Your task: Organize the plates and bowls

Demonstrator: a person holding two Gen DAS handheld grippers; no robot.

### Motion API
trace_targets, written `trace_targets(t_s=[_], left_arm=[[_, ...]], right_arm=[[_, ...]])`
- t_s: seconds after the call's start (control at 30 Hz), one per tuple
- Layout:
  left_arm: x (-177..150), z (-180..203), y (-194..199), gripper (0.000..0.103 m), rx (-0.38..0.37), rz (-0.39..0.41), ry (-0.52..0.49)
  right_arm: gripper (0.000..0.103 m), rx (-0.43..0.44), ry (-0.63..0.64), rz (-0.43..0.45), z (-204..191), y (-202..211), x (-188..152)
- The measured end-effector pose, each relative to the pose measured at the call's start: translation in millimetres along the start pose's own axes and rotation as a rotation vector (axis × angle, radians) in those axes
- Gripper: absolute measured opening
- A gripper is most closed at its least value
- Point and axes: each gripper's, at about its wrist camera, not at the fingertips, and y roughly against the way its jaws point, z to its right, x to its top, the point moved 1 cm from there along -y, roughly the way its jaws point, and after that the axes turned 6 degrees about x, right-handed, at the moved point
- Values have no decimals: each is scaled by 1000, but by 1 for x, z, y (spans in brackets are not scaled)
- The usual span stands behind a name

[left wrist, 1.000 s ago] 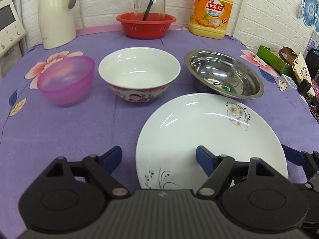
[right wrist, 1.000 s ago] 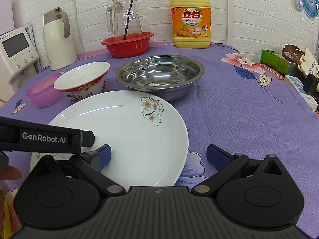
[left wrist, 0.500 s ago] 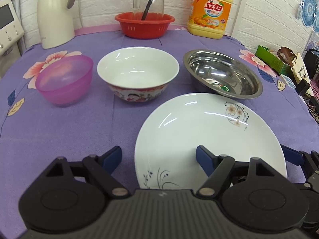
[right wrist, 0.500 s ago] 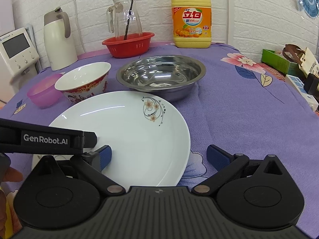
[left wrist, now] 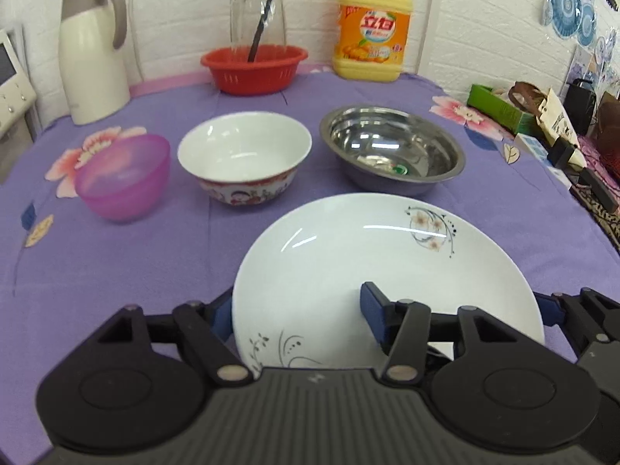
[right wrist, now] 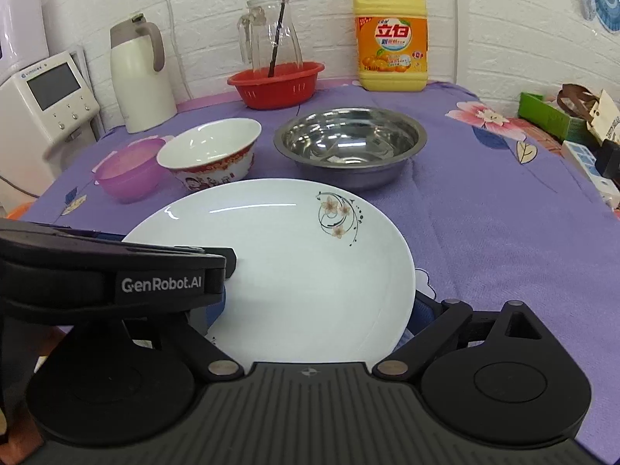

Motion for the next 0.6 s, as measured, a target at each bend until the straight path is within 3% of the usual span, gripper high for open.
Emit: trace_targets(t_s=[0.1,0.33,0.6], left_arm=[[-3,-9,24,54,-32,27,26],[-39,-47,93,54,-6,99,57],[-100,-108,145,54,115,101,96]], right_arm=[[103,-19,42,43,-14,24,-1],[103,48,92,85,-64,68,-19],[103,193,153,51,-132,86,-55]])
